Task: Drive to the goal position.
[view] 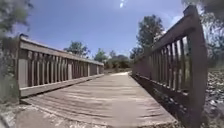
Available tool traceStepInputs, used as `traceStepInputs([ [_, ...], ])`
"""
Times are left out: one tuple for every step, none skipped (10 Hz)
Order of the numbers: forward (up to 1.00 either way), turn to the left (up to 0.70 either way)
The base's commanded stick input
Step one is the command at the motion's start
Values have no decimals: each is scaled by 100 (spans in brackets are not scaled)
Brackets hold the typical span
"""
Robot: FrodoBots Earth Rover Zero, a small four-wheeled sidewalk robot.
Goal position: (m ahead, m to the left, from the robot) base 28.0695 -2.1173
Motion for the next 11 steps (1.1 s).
traceStepInputs([
  [50, 0],
  [50, 0],
  [50, 0],
  [50, 0],
  [50, 0],
  [50, 0],
  [50, 0],
  [50, 0],
  [50, 0],
  [50, 0],
  [50, 0],
])
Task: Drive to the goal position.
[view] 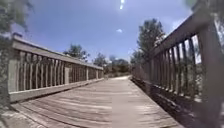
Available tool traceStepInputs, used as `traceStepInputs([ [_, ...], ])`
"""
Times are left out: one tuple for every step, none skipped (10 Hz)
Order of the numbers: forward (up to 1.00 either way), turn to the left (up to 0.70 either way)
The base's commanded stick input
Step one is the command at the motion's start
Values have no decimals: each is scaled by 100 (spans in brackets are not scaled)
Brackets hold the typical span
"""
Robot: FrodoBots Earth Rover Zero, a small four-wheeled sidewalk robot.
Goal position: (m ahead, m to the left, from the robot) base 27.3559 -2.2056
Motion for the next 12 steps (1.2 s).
traceStepInputs([
  [50, 0],
  [50, 0],
  [50, 0],
  [50, 0],
  [50, 0],
  [50, 0],
  [50, 0],
  [50, 0],
  [50, 0],
  [50, 0],
  [50, 0],
  [50, 0],
])
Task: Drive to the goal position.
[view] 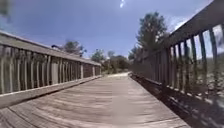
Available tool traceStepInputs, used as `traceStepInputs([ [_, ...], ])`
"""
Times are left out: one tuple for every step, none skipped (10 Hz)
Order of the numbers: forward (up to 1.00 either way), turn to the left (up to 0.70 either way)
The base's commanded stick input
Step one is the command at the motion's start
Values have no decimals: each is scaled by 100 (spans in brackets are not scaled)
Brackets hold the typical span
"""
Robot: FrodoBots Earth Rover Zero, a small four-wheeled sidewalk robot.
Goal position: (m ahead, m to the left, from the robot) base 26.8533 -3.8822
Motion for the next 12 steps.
traceStepInputs([
  [50, 0],
  [50, 0],
  [50, 0],
  [50, 0],
  [50, 0],
  [50, 0],
  [50, 0],
  [50, 0],
  [50, 0],
  [50, 0],
  [50, 0],
  [50, 0],
])
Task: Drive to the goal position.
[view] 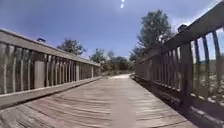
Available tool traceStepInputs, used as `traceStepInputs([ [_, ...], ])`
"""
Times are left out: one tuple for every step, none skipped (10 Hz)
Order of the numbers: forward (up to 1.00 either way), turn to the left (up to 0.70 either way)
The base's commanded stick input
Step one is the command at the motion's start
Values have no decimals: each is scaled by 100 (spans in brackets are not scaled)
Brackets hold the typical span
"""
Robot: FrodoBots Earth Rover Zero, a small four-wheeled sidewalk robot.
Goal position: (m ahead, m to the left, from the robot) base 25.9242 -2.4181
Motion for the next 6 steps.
traceStepInputs([
  [50, 0],
  [50, 0],
  [50, 0],
  [50, 0],
  [50, 0],
  [50, 0],
])
